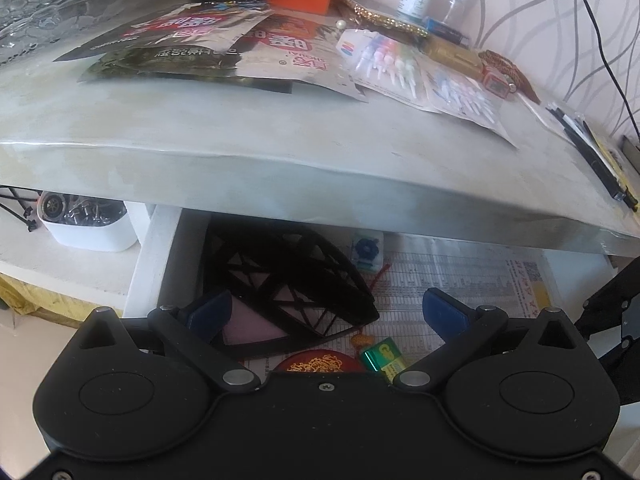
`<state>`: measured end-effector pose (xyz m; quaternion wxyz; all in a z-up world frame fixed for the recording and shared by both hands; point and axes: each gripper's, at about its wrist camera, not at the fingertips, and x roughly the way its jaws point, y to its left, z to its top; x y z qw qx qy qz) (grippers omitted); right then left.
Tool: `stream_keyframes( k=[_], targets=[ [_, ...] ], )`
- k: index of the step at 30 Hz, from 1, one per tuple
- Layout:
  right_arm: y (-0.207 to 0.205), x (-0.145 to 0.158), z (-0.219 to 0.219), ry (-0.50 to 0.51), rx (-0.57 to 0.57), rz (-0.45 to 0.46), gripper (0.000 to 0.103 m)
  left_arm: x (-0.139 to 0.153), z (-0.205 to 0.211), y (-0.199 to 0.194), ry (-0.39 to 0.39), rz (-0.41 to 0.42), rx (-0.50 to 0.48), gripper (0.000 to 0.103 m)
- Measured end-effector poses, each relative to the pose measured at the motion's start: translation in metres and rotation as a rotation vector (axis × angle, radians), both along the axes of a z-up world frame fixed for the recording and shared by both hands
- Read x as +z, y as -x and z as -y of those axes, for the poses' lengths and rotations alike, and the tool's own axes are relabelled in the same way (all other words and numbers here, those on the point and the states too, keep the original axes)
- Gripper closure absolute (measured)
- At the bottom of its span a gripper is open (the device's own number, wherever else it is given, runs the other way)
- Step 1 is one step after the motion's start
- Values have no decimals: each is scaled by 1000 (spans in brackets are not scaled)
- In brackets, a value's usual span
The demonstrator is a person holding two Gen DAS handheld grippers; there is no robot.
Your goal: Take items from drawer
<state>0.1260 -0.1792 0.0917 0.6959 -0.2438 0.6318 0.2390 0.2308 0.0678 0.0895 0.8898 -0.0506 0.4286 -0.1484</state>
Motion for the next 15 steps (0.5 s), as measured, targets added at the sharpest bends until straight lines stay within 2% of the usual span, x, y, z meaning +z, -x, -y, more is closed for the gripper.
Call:
stream_keyframes(
  k=[4, 6, 8, 11, 15],
  targets=[
    [1, -3, -3, 7, -1, -6, 75, -1, 2, 0, 0, -2, -16, 0],
    [1, -5, -9, 27, -20, -25, 81, -1, 4, 1, -6, -3, -25, 0],
    [7, -7, -18, 50, -17, -23, 94, -2, 5, 1, -11, -5, -34, 0],
    [21, -10, -28, 91, 32, 25, 95, -2, 6, 1, -16, -6, -40, 0],
    [23, -11, -20, 52, -45, 36, 95, -3, 8, 1, -32, -7, -43, 0]
  ],
)
